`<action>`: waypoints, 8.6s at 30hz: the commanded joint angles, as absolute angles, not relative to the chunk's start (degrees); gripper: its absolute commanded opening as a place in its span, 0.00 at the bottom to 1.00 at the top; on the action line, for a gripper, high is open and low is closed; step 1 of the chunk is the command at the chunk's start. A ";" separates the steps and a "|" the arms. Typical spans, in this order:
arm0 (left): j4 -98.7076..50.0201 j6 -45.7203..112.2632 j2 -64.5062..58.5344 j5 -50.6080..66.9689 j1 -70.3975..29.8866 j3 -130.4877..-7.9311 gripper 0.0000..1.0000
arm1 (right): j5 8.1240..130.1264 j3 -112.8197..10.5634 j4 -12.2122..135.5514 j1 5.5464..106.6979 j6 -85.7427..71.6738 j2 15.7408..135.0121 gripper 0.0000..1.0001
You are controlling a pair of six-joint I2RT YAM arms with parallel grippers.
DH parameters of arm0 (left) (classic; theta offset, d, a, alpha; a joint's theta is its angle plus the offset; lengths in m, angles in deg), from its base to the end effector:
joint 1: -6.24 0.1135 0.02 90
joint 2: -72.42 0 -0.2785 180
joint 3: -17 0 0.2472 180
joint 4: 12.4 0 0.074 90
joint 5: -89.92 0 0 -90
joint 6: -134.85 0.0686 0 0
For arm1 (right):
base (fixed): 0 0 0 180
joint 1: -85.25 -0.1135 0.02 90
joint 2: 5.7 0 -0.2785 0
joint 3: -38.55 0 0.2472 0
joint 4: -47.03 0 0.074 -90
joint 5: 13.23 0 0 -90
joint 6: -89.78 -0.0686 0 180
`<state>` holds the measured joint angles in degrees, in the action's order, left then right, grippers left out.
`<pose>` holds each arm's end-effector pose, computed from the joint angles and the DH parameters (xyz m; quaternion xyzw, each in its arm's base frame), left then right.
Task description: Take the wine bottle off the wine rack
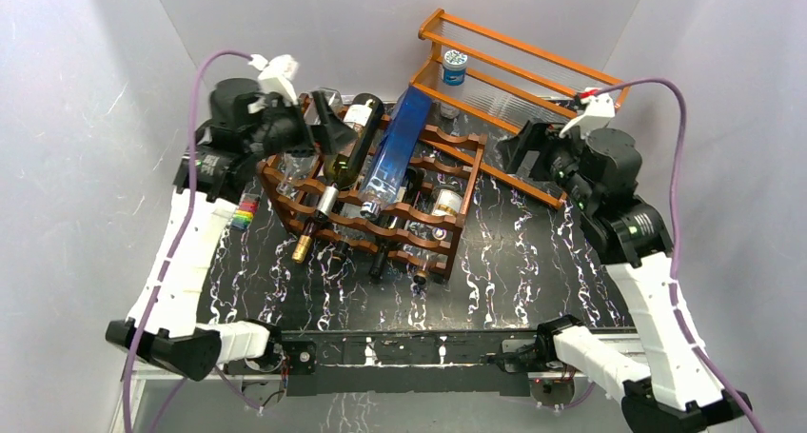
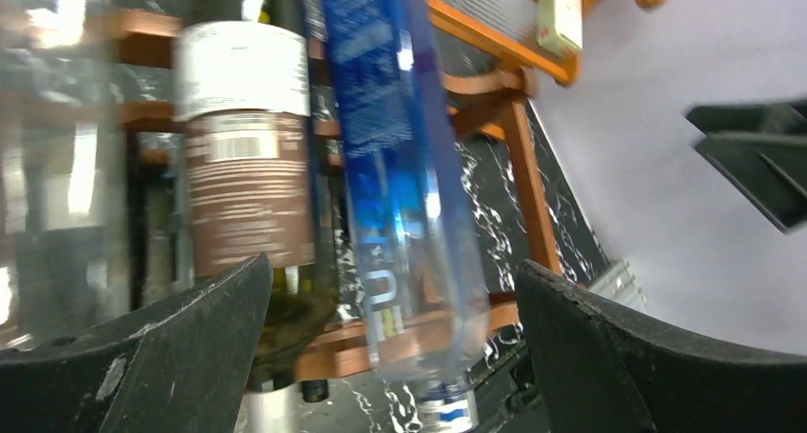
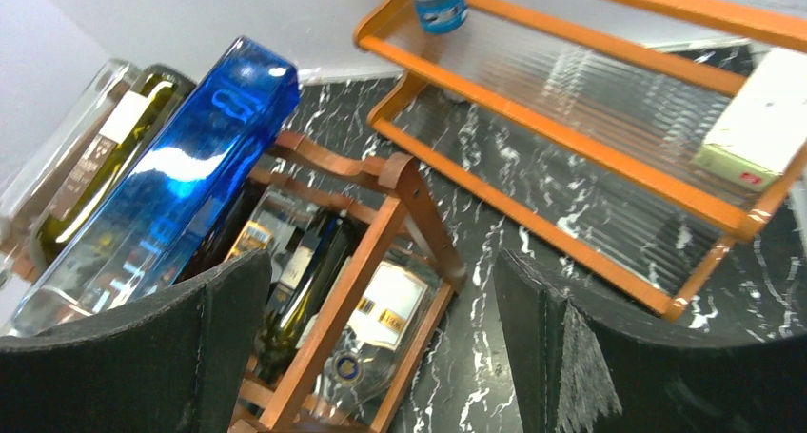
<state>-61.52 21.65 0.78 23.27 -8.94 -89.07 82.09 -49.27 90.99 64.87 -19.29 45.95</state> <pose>0.2522 -0.0966 0.4829 0.0691 0.7821 -0.3480 0.5124 0.1782 0.0594 0.4585 0.0219 0.7530 0.1887 0.6300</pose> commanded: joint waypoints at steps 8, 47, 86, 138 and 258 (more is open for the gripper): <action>-75.93 23.99 -11.42 -10.39 -37.09 -107.05 0.98 | 73.98 -53.55 92.83 64.42 -19.84 51.26 0.98; -92.98 33.93 -35.59 -44.09 -49.04 -122.19 0.64 | 74.68 -48.77 92.07 64.36 -15.38 46.42 0.98; -78.88 18.13 -11.60 -10.10 -35.59 -109.23 0.00 | 46.02 -52.57 69.41 48.40 66.87 69.91 0.98; -73.41 24.67 10.40 -14.75 -34.96 -110.80 0.98 | 83.21 -61.35 44.52 40.75 30.73 66.08 0.00; -80.87 27.06 -3.07 -21.09 -34.95 -96.77 0.98 | 81.29 -20.60 54.33 84.35 -14.83 29.37 0.98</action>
<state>-78.22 24.69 -3.17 -13.77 -34.90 -93.44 76.73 -11.68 48.60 85.76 -8.91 28.69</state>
